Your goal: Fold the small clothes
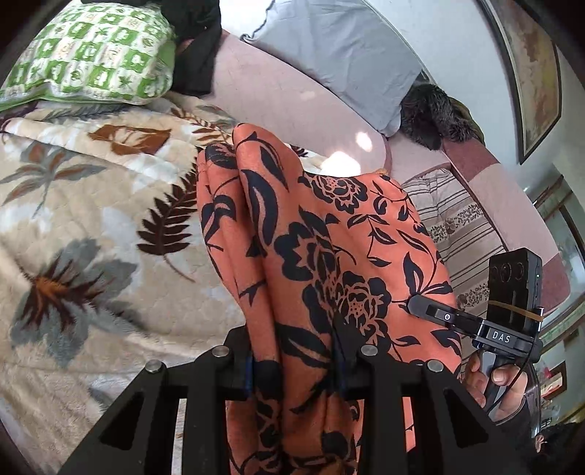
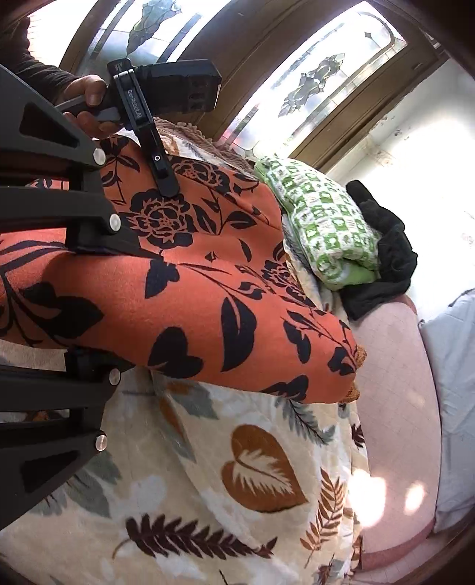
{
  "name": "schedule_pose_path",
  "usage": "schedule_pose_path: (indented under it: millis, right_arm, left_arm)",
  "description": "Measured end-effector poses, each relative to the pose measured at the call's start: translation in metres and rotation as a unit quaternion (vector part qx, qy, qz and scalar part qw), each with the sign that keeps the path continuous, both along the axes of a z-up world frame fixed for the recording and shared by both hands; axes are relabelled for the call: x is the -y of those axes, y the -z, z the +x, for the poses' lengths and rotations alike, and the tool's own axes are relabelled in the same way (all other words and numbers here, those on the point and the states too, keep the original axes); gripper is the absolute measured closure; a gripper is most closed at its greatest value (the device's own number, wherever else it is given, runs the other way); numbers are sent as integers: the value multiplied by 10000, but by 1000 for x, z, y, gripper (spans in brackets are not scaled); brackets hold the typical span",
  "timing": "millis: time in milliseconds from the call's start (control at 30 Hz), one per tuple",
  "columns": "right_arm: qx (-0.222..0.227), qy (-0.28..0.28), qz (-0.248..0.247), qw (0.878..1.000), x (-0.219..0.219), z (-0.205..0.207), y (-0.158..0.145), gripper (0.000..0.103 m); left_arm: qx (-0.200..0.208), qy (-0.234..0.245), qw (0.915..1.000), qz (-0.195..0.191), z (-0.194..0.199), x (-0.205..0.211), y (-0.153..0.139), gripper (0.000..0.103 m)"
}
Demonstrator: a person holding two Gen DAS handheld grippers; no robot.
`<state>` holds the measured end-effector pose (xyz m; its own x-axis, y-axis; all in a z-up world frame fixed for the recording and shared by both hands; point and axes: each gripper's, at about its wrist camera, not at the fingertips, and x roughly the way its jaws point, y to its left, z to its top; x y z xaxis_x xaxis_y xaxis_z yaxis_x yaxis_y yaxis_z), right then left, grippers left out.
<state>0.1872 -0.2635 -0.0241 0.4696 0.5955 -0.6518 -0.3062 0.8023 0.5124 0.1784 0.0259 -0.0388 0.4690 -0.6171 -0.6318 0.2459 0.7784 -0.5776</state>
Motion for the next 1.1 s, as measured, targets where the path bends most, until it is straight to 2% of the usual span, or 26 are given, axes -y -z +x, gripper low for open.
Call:
schedule_pose_path:
  millis: [100, 200, 233, 267, 300, 333, 400, 533, 600, 633, 700, 767, 900, 967, 1033, 1100]
  right_arm:
    - [-128, 243, 53, 9996, 30, 8, 19, 67]
    - [-649, 613, 86, 9960, 59, 19, 58, 66]
    - [-859, 711, 65, 9937, 69, 22, 74, 62]
    - [-1040, 895, -53, 9905, 77, 22, 88, 61]
    - [-1151, 1050, -102, 9877, 83, 20, 98, 48]
    - [-1135, 1126, -28, 9871, 88, 16, 102, 41]
    - [-944, 1214, -77, 9881, 93, 9, 94, 36]
    - [-340, 1468, -313, 9881, 96, 0, 55, 36]
    - [-67, 1417, -84, 9899, 91, -7, 33, 35]
    - [8, 1272, 110, 9918, 85, -10, 24, 28]
    - [-29, 962, 519, 9940, 73, -10, 18, 22]
    - [-223, 725, 736, 9944, 62, -4, 27, 21]
    - [-1077, 960, 402, 9887, 52, 22, 76, 21]
    - [-996, 989, 455, 9891, 55, 19, 72, 21]
    - [-743, 894, 364, 9926, 50, 17, 55, 21]
    - [-511, 885, 251, 9944, 47, 20, 42, 21]
  left_arm:
    - [-181, 120, 9996, 176, 23, 35, 22, 68]
    - [-637, 275, 9963, 499, 37, 64, 63, 65]
    - [-764, 259, 9946, 661, 40, 69, 77, 61]
    - [-731, 177, 9951, 636, 39, 69, 82, 49]
    - [-711, 123, 9960, 532, 38, 65, 82, 47]
    - [-724, 70, 9959, 536, 36, 62, 79, 45]
    - [-569, 5, 9953, 788, 30, 55, 66, 42]
    - [-28, -190, 9924, 1217, 7, 42, 32, 40]
    - [106, -291, 9897, 1395, -7, 35, 22, 37]
    - [144, -309, 9889, 1448, -12, 31, 20, 37]
    - [245, -308, 9862, 1610, -18, 35, 17, 37]
    - [265, -374, 9810, 1886, -20, 40, 16, 37]
    - [272, -567, 9766, 2058, -23, 38, 15, 37]
    - [303, -592, 9737, 2181, -23, 38, 16, 35]
    - [290, -669, 9695, 2341, -21, 38, 19, 35]
    - [265, -709, 9691, 2348, -19, 37, 21, 35]
